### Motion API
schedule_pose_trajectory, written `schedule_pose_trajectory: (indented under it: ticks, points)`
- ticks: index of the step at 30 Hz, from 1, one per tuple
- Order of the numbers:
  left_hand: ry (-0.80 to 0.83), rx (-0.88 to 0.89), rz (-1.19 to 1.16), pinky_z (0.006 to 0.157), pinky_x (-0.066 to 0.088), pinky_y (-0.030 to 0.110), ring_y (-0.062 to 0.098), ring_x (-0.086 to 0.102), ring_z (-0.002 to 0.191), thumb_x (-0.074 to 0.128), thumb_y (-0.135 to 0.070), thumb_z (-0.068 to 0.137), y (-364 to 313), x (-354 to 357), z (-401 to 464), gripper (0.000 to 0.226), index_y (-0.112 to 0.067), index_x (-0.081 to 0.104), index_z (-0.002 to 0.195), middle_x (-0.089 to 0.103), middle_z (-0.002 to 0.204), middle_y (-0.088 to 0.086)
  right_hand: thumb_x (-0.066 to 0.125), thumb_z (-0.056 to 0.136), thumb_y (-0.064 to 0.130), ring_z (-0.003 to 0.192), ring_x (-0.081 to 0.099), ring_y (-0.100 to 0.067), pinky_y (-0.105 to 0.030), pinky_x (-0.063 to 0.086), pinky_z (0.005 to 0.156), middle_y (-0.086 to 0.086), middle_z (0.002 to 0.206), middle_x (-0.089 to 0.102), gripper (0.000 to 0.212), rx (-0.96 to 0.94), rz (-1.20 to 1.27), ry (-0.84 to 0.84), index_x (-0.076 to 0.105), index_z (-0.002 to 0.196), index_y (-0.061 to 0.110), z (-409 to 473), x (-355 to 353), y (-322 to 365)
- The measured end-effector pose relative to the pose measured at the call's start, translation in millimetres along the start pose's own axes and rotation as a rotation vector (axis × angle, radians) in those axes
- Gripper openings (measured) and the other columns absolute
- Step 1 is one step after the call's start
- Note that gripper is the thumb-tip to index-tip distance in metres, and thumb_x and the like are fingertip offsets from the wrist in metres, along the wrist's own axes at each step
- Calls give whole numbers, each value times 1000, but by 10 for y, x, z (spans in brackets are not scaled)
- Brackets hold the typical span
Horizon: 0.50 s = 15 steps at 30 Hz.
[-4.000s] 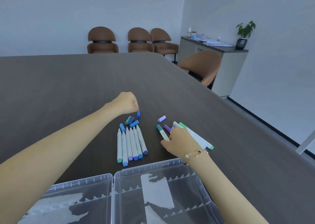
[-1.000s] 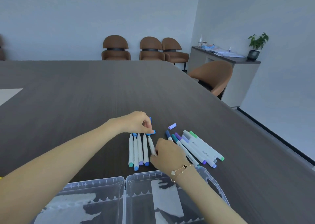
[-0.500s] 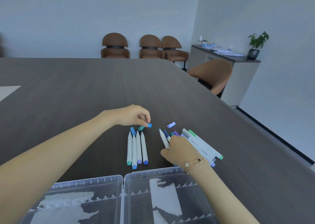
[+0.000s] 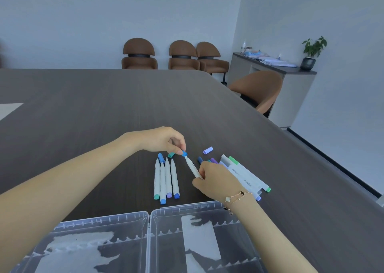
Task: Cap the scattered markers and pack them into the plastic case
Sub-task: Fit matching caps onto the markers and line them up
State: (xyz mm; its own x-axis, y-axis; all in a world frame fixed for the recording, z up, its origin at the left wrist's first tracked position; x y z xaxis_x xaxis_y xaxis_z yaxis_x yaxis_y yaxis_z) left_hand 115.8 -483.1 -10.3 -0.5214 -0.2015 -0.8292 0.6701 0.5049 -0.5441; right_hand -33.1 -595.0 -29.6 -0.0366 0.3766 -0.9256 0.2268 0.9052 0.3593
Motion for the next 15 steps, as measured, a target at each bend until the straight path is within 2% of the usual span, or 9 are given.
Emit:
schedule_pose_trajectory:
  ticks: [1, 4, 7, 10, 13, 15]
  points:
    - [-1, -3, -28, 69, 49, 15, 0, 62, 76, 63, -18, 90, 5, -8, -6, 8, -20, 68, 95, 65, 85, -13, 50, 94, 30, 79, 50, -12, -20, 41, 69, 0, 88, 51, 13, -3, 3, -6, 46, 98, 18, 4, 1, -2]
    - [11, -4, -114, 70, 53, 17, 6, 65, 79, 62, -16, 90, 16, 1, -17, 11, -19, 71, 97, 69, 88, -5, 48, 95, 29, 74, 49, -12, -13, 33, 56, -1, 86, 51, 13, -19, 31, -33, 49, 99, 17, 18, -8, -1]
    - [-6, -17, -179, 80, 55, 20, 8, 69, 88, 62, -17, 90, 15, 14, -5, 19, -15, 70, 107, 71, 98, -2, 49, 95, 29, 61, 45, -8, -10, 30, 53, 0, 81, 51, 17, -20, 91, -41, 53, 101, 14, 33, 7, 11]
    - [-131, -67, -312, 79, 54, 14, 6, 70, 87, 64, -19, 88, -7, 24, 17, 23, -14, 68, 110, 71, 101, -2, 51, 94, 30, 55, 41, -7, -12, 29, 52, 4, 66, 43, 15, -16, 155, -92, 47, 90, 15, 36, -4, 27]
    - [-316, -150, -406, 73, 53, 11, 5, 70, 82, 64, -22, 88, -22, 78, 69, 23, -12, 70, 108, 72, 102, 1, 49, 95, 30, 52, 39, -8, -10, 24, 49, 7, 63, 38, 15, -30, 138, -143, 42, 90, 17, 24, -56, 45]
    - [-343, -185, -374, 71, 51, 11, 2, 68, 79, 64, -24, 88, -32, 140, 113, 23, -13, 71, 108, 71, 106, 0, 47, 97, 30, 52, 38, -8, -10, 23, 49, 7, 64, 37, 15, -41, 121, -146, 41, 91, 18, 12, -65, 61]
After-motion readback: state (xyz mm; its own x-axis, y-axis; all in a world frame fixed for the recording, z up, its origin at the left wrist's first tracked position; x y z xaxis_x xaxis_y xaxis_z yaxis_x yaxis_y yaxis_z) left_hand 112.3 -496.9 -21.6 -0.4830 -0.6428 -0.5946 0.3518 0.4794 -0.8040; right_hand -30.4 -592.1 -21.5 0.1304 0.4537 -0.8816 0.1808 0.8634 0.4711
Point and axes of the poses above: each hand's wrist, its own z-axis towards the middle knuckle, its own x-axis out of the palm, y = z × x, the point moved 3 cm from there along z, towards the middle knuckle
